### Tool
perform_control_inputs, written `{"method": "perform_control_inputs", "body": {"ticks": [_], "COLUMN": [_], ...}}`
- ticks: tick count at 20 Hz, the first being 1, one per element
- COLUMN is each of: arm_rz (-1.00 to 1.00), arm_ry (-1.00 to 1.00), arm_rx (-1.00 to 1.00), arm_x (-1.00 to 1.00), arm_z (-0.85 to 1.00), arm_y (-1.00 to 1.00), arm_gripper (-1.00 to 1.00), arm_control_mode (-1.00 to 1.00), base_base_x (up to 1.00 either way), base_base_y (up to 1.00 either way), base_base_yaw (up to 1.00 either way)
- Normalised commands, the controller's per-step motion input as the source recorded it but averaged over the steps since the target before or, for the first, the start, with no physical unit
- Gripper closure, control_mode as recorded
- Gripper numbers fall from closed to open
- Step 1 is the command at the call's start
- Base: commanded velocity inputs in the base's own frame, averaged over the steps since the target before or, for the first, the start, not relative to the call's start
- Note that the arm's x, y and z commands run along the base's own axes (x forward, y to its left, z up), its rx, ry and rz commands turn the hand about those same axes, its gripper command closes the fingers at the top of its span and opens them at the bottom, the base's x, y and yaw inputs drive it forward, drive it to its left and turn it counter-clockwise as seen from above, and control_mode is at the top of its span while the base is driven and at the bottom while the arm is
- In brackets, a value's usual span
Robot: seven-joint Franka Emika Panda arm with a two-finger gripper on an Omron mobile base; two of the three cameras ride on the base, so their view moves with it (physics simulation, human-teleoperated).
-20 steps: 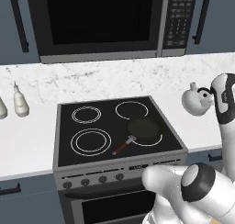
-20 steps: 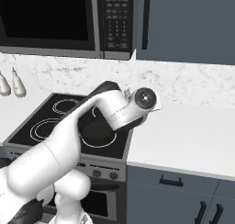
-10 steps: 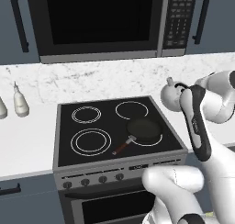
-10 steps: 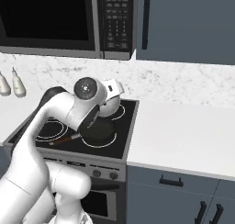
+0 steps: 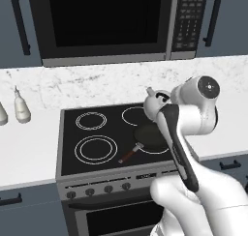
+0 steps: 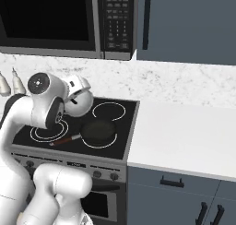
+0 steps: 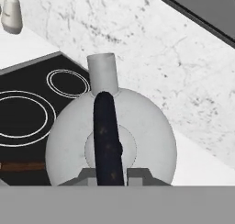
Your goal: Pick the kettle from the counter and place it on a stove burner. Then turn the burner on.
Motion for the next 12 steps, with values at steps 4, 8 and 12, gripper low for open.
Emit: {"method": "perform_control_inputs", "body": {"ticks": [4, 8, 12], "arm_rz": [0.01, 0.00, 0.00], "arm_ry": [0.06, 0.07, 0.20], "arm_rx": [-0.03, -0.01, 0.02], "arm_x": [0.00, 0.00, 0.09], "arm_z": [-0.18, -0.27, -0.58], "arm_y": [1.00, 1.00, 1.00], "arm_gripper": [1.00, 1.00, 1.00], "arm_control_mode": [-1.00, -1.00, -1.00], "base_base_x": [0.00, 0.00, 0.00], "base_base_y": [0.00, 0.00, 0.00], "base_base_yaw": [0.00, 0.00, 0.00]}}
